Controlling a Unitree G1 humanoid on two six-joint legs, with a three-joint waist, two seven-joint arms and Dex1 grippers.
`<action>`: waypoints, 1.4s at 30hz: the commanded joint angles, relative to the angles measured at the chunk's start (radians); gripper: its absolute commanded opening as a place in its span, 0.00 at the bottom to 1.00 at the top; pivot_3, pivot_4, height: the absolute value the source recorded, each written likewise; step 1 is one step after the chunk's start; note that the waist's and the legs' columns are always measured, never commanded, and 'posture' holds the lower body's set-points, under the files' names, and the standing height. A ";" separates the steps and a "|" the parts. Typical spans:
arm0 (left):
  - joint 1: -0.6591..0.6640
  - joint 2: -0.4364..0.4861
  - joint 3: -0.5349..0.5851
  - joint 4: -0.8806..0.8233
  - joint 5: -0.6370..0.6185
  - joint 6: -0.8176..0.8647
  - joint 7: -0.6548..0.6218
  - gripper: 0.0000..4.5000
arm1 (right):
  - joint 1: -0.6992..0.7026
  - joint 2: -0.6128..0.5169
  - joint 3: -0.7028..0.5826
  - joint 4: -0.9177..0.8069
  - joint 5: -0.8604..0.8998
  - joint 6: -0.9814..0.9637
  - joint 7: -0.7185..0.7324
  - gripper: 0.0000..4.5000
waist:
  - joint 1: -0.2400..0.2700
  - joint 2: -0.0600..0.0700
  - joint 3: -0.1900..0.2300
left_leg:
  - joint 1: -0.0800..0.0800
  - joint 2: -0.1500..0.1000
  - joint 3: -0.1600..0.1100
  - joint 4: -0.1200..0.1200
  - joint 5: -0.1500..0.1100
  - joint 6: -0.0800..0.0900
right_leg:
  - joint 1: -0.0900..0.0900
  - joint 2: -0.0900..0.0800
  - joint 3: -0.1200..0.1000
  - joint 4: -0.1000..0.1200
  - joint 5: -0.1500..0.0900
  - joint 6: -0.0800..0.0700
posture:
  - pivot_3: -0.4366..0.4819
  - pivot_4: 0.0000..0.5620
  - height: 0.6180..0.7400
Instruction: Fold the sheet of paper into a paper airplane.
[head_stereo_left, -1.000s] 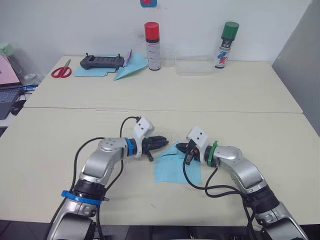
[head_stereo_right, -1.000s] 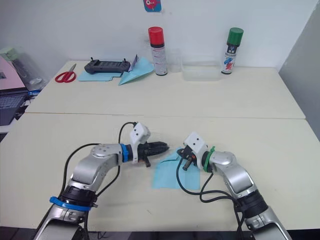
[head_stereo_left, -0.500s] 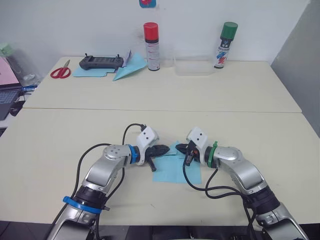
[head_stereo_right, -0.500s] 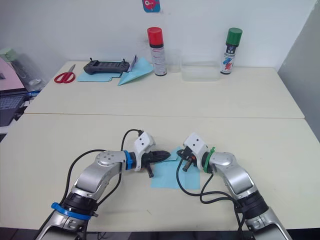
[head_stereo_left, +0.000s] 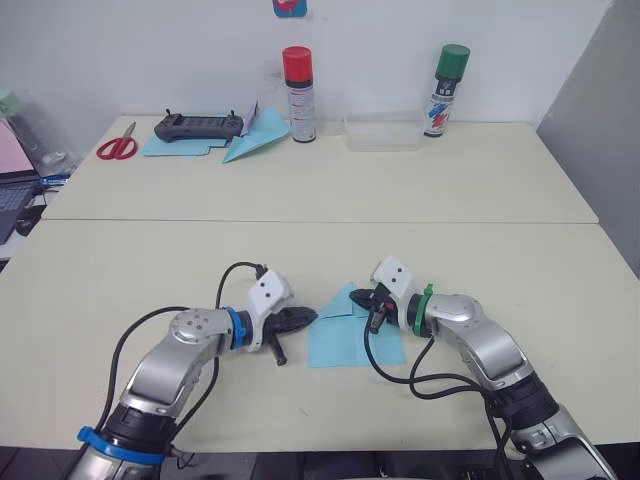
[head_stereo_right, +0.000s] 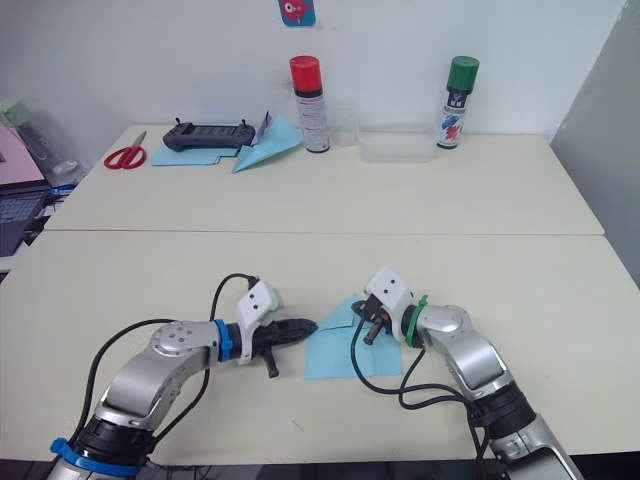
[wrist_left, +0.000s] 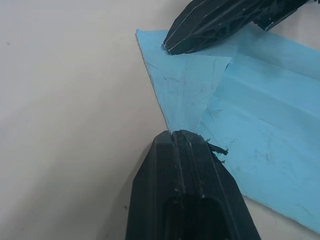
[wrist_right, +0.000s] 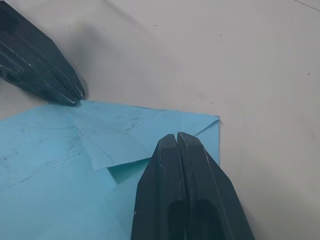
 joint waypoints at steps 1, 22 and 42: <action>-0.062 -0.008 0.057 -0.014 -0.053 0.023 0.001 0.00 | 0.005 -0.006 0.011 0.010 -0.008 0.003 0.015 0.00 | 0.001 0.000 0.000 | 0.000 0.000 0.000 0.000 0.000 0.000 | 0.000 0.000 0.000 0.000 0.000 0.000 | 0.48 0.27 1.00; -0.099 0.012 -0.170 0.102 0.151 -0.138 -0.017 0.00 | -0.042 0.097 -0.052 0.015 0.033 -0.039 -0.017 0.00 | 0.001 0.000 0.000 | 0.000 0.000 0.000 0.000 0.000 0.000 | 0.000 0.000 0.000 0.001 0.002 -0.003 | 0.48 0.27 1.00; -0.127 0.000 -0.167 0.140 0.169 -0.163 -0.015 0.00 | -0.078 0.062 -0.068 0.225 -0.117 -0.109 -0.156 0.00 | 0.002 0.000 0.000 | 0.011 0.000 0.001 0.001 0.000 0.000 | 0.009 0.000 0.001 0.001 0.001 -0.001 | 0.48 0.27 1.00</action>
